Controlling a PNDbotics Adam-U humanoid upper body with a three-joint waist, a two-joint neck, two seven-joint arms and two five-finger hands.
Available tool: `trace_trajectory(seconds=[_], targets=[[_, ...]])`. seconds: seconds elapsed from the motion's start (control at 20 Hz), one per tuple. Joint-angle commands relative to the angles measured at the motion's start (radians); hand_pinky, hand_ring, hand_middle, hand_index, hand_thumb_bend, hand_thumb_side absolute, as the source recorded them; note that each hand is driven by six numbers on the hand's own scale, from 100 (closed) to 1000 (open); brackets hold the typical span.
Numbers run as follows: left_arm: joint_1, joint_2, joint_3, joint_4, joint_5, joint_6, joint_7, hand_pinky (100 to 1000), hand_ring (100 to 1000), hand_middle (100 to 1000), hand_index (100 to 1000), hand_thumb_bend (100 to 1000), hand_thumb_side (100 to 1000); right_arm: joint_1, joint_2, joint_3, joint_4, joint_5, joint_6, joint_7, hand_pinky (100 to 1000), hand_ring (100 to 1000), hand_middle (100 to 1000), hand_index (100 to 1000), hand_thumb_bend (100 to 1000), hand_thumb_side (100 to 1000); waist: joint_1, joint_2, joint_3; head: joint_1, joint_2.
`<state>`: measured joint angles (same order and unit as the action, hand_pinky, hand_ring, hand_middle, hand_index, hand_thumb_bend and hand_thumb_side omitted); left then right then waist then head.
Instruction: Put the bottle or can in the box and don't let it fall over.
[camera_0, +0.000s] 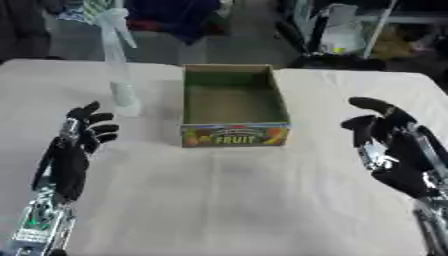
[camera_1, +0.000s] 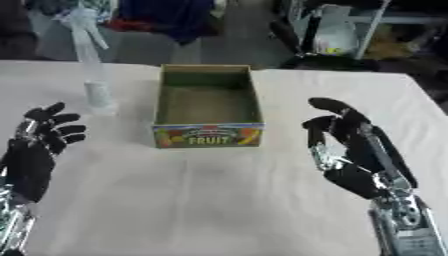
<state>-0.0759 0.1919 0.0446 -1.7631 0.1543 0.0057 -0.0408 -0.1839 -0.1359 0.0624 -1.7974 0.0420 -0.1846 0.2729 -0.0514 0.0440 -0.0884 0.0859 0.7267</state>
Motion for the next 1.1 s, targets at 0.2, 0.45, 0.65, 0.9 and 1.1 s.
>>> trace_trajectory(seconds=[0.2,0.45,0.65,0.9,1.1], targets=[[-0.030,-0.013,-0.025,0.020,0.246,0.030,0.016,684,438,452,928,205,928,-0.008,-0.007,-0.005,-0.010,-0.010,-0.002,0.004,771,690,838,817,100,266,0.002,-0.006,-0.004,-0.003,-0.014],[-0.090,-0.018,-0.068,0.065,0.774,0.055,0.039,577,254,282,938,472,807,-0.006,-0.007,-0.001,-0.008,-0.012,-0.002,0.007,771,690,839,817,100,266,0.002,-0.006,-0.006,0.000,-0.011],[-0.148,-0.015,-0.076,0.098,1.036,0.045,0.049,423,115,158,935,589,760,-0.004,-0.008,-0.001,-0.006,-0.013,-0.002,0.008,771,690,839,817,100,265,0.001,-0.007,-0.007,0.002,-0.009],[-0.228,-0.021,-0.062,0.138,1.178,0.014,0.048,391,100,138,940,700,730,-0.001,-0.009,0.001,-0.005,-0.016,-0.001,0.009,771,690,839,818,100,265,0.000,-0.009,-0.006,0.001,-0.007],[-0.300,-0.034,-0.040,0.189,1.230,-0.016,0.052,373,100,129,941,749,723,0.002,-0.009,0.002,-0.003,-0.017,-0.001,0.011,771,690,840,818,100,265,-0.002,-0.010,-0.006,0.001,-0.008]])
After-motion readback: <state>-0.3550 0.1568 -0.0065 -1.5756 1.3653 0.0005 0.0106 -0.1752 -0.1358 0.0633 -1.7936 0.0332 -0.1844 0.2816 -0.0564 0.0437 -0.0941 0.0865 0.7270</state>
